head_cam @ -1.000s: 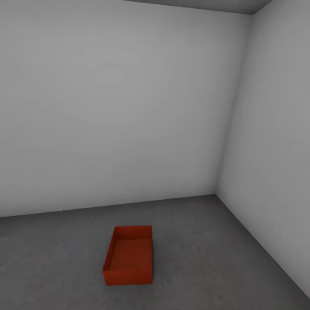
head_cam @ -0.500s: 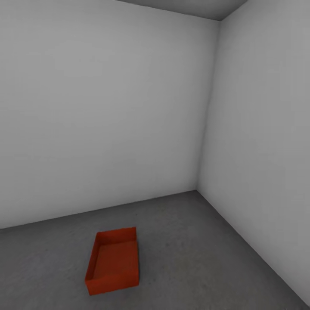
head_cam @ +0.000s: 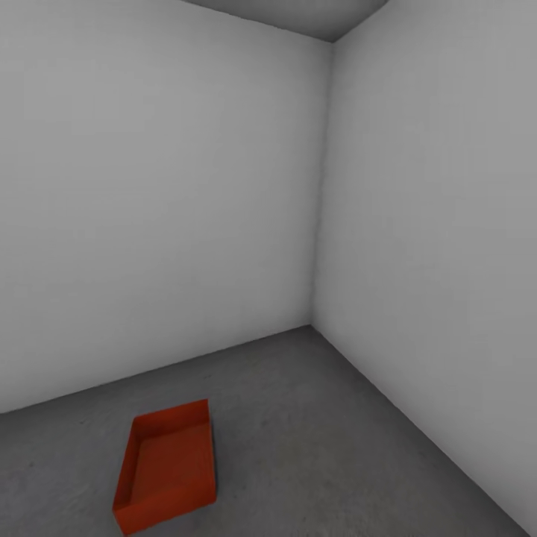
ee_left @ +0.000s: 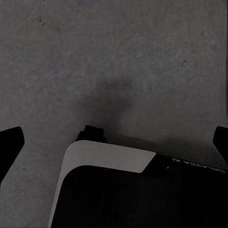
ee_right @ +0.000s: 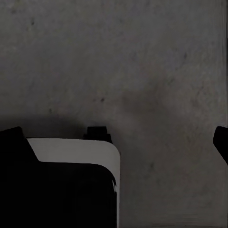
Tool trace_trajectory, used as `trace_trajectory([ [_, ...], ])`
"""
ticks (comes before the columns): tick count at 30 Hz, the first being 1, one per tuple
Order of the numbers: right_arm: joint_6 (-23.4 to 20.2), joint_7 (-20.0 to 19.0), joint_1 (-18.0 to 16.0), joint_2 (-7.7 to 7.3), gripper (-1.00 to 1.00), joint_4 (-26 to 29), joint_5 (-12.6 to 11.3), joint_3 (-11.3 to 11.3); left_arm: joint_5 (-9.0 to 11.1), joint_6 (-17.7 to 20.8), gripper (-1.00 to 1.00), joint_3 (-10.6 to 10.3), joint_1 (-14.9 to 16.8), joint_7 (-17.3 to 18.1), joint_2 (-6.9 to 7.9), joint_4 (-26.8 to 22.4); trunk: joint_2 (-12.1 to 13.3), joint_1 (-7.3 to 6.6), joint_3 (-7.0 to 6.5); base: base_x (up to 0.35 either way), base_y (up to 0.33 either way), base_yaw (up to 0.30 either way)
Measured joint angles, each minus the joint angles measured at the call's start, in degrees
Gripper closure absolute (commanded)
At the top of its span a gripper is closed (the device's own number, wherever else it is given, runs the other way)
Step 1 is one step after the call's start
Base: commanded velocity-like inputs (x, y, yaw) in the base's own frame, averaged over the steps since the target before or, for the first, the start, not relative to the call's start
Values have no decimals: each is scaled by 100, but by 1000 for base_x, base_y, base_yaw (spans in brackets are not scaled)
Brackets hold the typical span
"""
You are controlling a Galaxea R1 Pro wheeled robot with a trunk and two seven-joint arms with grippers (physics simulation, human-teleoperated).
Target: Move the two storage containers from the living room to the garage. In the garage, place one container on the floor and stack the other container on top of it (either order is fine).
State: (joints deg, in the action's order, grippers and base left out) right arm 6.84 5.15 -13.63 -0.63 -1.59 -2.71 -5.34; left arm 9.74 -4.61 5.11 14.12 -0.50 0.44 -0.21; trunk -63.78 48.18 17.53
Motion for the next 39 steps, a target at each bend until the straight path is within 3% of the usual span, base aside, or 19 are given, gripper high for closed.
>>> trace_trajectory([
  [39,1,0,0,17,-100,-7,0,-2,3,4,-100,0,0,0,0,0,0,0,-62,0,0,-293],
])
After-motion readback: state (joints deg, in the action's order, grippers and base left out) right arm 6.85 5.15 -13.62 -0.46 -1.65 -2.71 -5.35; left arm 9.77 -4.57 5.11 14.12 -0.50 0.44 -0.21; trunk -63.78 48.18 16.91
